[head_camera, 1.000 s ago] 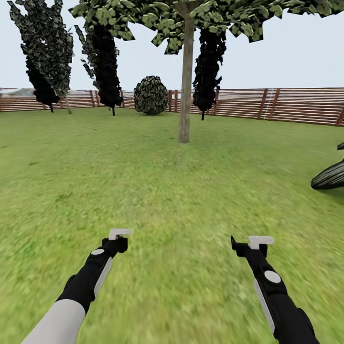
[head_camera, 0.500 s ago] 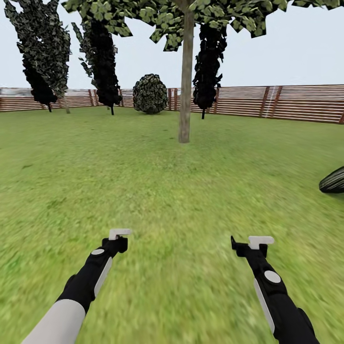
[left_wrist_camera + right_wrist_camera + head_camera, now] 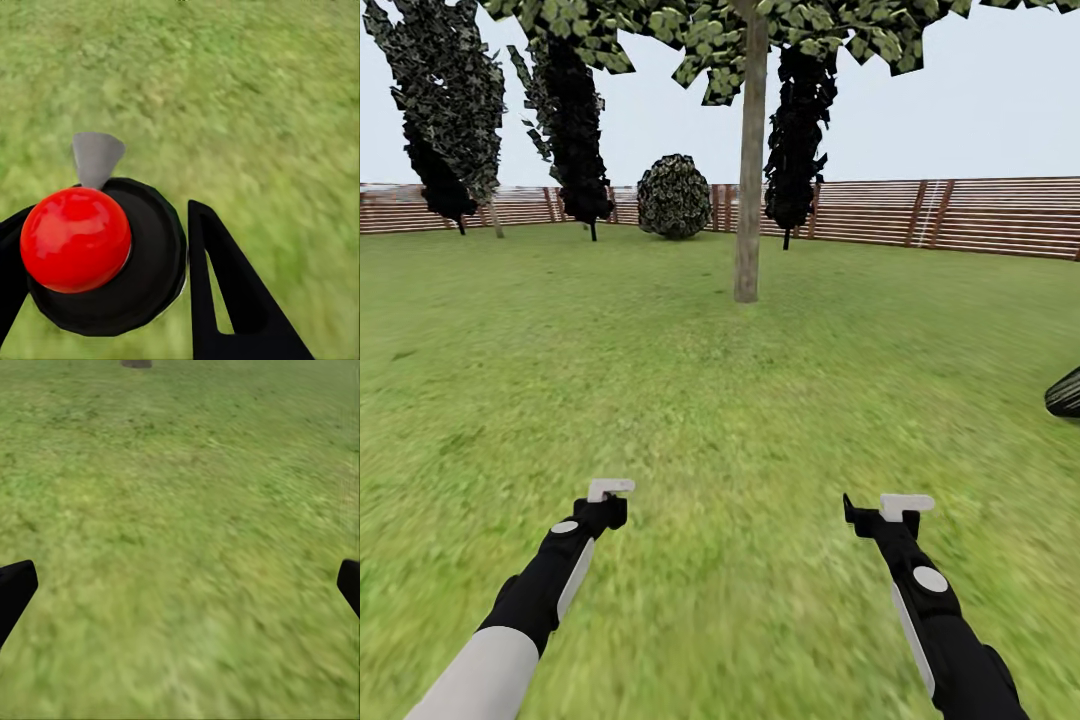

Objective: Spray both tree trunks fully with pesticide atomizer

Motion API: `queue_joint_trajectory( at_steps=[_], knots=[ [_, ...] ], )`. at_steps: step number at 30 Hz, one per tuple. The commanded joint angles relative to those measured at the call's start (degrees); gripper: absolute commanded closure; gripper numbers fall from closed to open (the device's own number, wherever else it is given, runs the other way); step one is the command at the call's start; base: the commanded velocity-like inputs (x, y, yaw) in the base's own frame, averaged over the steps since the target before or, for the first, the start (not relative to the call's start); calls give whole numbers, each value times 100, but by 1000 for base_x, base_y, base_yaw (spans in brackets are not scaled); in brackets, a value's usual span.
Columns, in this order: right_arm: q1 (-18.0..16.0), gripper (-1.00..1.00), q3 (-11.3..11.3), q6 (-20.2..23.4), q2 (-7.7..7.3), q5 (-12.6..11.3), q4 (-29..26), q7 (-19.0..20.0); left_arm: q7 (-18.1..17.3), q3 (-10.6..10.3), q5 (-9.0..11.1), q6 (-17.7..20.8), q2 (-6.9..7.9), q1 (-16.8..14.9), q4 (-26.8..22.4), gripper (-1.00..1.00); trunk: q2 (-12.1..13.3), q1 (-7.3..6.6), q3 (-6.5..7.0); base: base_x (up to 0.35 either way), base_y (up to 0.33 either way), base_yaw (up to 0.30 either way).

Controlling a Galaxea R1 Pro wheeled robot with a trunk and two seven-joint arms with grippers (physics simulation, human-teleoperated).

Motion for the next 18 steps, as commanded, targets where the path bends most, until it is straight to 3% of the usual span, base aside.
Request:
queue_joint_trajectory(
  at_steps=[1,18],
  knots=[
    [0,-100,0,0,0,0,0,0,1,0,-1,1,0,0,-1,100,0,0,0,340,0,0],
    [0,-100,0,0,0,0,-9,0,1,0,-2,0,0,0,-1,100,0,0,0,340,0,0]
  ],
)
